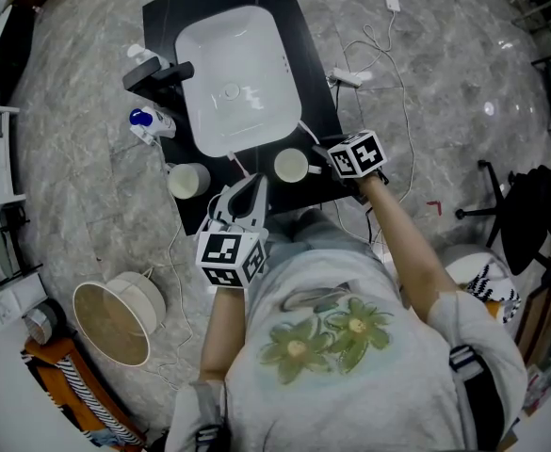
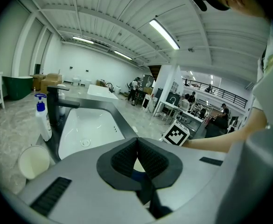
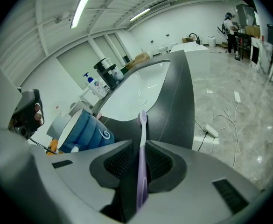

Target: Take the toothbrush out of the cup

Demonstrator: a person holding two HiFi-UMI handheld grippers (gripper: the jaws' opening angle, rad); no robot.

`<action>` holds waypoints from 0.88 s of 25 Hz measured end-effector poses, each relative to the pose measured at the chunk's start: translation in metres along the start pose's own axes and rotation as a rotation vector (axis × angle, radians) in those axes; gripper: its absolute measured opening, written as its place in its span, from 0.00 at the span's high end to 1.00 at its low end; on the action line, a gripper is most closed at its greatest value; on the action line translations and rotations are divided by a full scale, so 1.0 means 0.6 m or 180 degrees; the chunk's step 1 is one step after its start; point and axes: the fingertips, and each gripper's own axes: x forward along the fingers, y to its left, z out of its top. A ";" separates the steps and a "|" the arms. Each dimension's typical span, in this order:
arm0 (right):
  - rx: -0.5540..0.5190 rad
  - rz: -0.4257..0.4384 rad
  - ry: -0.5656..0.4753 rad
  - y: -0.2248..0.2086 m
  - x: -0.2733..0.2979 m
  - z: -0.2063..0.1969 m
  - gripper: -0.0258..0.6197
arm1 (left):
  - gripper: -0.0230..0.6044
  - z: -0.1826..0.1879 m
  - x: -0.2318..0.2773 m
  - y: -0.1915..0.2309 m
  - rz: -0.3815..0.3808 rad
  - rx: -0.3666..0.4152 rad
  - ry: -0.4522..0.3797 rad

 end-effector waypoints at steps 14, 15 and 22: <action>0.0056 -0.0317 -0.0558 0.027 -0.073 0.055 0.86 | 0.93 0.003 -0.035 -0.001 -0.0134 0.0056 -0.0027; 0.0046 -0.0310 -0.0635 0.038 -0.084 0.061 0.86 | 0.93 0.003 -0.037 -0.001 -0.0144 0.0062 -0.0023; -0.0215 -0.0018 -0.1240 0.158 -0.170 0.098 0.86 | 0.93 0.017 -0.059 -0.011 -0.0228 0.0115 0.0023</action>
